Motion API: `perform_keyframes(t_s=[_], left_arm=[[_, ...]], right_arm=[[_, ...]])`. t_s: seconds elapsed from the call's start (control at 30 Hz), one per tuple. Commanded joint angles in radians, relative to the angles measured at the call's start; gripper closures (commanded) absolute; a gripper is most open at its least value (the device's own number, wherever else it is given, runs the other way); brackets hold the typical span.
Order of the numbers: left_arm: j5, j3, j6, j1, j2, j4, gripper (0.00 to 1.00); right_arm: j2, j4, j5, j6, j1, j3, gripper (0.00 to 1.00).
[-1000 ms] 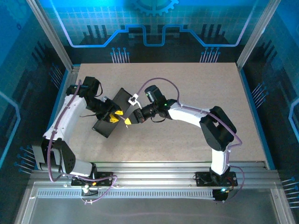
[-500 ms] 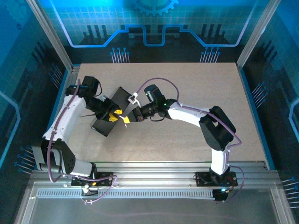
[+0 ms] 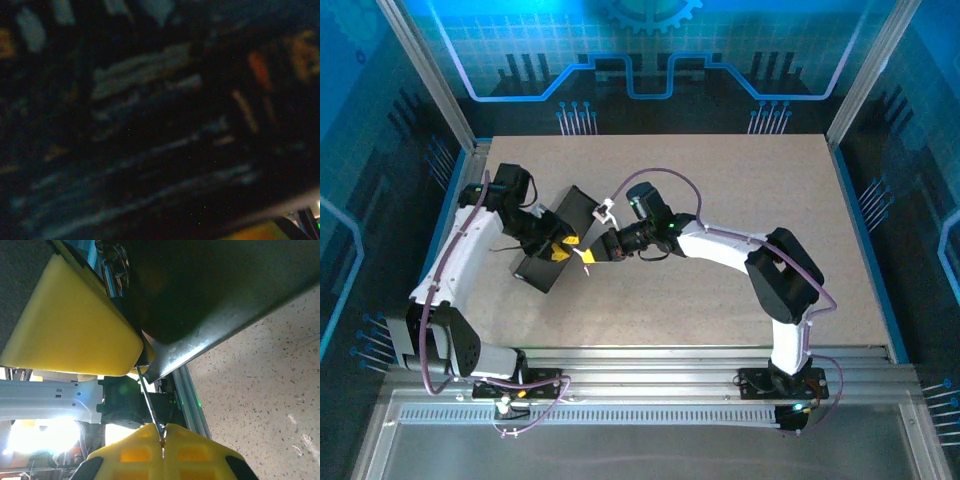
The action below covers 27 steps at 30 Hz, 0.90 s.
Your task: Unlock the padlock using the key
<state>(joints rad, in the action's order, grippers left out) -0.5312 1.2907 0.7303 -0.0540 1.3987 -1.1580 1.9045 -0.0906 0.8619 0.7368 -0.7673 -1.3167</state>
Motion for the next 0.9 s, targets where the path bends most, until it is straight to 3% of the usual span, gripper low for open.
perform_keyframes(t_s=[0.0, 0.23, 0.47, 0.87], left_arm=[[-0.082, 0.008, -0.039, -0.007, -0.037, -0.017, 1.00], [-0.046, 0.056, -0.043, -0.007, -0.011, -0.068, 1.00], [-0.039, 0.053, -0.040, -0.007, 0.002, -0.063, 1.00], [-0.053, 0.067, -0.050, -0.006, 0.024, -0.057, 1.00]], right_arm=[[-0.017, -0.111, -0.072, 0.002, -0.029, 0.002, 1.00], [-0.049, -0.083, -0.189, 0.000, -0.024, 0.030, 1.00], [-0.029, -0.117, -0.230, 0.044, 0.000, 0.062, 1.00], [0.003, -0.205, -0.190, 0.099, 0.011, 0.054, 1.00]])
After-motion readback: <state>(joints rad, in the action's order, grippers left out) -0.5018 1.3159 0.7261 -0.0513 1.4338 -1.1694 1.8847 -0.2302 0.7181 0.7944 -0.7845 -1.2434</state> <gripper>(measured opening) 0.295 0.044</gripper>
